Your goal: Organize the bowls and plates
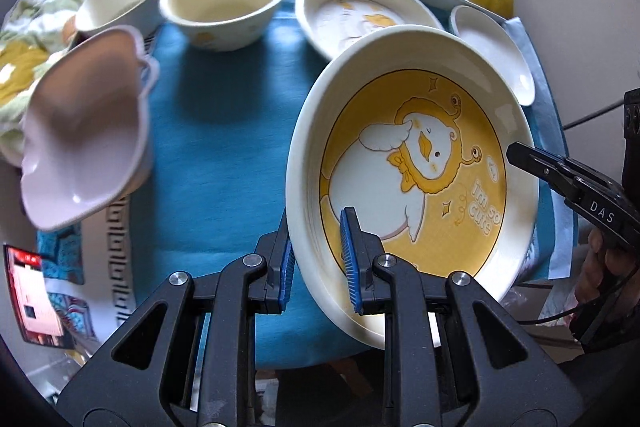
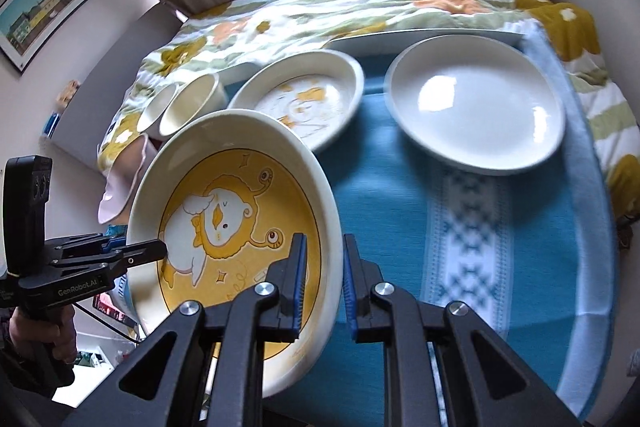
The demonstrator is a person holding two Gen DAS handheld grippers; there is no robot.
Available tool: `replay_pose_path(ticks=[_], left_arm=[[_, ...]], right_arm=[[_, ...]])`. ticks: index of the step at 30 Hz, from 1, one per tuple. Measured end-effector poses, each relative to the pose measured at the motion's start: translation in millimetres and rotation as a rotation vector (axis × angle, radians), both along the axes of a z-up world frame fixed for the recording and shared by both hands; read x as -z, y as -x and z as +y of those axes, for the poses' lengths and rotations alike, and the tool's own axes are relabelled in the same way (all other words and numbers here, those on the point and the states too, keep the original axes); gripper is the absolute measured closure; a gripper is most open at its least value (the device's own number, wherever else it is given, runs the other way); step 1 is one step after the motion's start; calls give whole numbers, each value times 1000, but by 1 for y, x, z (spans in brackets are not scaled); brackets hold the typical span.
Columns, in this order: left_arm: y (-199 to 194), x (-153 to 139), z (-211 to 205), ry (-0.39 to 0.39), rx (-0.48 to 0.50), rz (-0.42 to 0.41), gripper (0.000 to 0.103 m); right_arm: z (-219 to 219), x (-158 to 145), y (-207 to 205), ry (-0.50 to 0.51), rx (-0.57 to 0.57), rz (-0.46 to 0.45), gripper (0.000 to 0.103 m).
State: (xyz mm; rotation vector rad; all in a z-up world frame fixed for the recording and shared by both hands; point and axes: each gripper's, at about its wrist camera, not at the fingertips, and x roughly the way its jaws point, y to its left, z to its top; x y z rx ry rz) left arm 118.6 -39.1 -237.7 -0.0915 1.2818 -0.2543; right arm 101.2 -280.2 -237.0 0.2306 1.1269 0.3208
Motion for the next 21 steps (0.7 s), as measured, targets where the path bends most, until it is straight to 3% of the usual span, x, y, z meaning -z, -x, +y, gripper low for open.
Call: replay_pose_path(ticks=[10, 21], left_arm=[[-7, 30, 59, 13, 9, 53, 84], [-21, 62, 70, 33, 62, 92, 84]], right_arm=[[68, 25, -4, 20, -2, 67, 88], [80, 47, -5, 49, 62, 95, 88]])
